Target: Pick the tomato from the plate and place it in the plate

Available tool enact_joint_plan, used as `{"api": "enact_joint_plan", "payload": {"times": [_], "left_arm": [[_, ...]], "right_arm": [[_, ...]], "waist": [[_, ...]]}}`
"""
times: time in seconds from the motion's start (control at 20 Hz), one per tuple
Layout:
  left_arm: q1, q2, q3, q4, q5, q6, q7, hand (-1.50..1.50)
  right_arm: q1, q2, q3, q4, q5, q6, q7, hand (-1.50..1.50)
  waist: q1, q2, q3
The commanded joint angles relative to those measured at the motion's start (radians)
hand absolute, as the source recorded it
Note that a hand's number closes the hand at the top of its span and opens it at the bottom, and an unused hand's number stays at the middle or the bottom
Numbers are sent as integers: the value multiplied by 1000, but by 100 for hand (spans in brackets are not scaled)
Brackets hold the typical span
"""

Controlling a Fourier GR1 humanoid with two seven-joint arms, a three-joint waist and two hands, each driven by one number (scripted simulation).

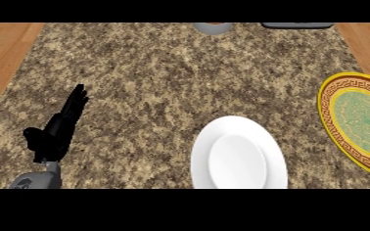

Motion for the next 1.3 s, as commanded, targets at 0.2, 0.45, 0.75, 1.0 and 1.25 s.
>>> {"api": "enact_joint_plan", "payload": {"times": [0.2,0.45,0.75,1.0,1.25], "left_arm": [[34,-46,-32,0,-47,17,-43,0],[-25,10,33,31,-8,-34,-16,0],[18,-33,9,-39,-22,-25,10,0],[12,-44,2,-24,-47,-1,17,0],[3,-22,27,21,-50,-38,-34,0]], "right_arm": [[-229,11,204,-4,91,10,138,150],[-382,66,346,9,195,-43,235,150],[-561,115,440,170,306,-111,243,150],[-624,238,383,278,232,-200,254,150],[-813,187,423,547,312,-232,295,-150]], "waist": [[14,2,1],[15,3,1],[13,1,1],[8,0,2],[15,3,2]]}}
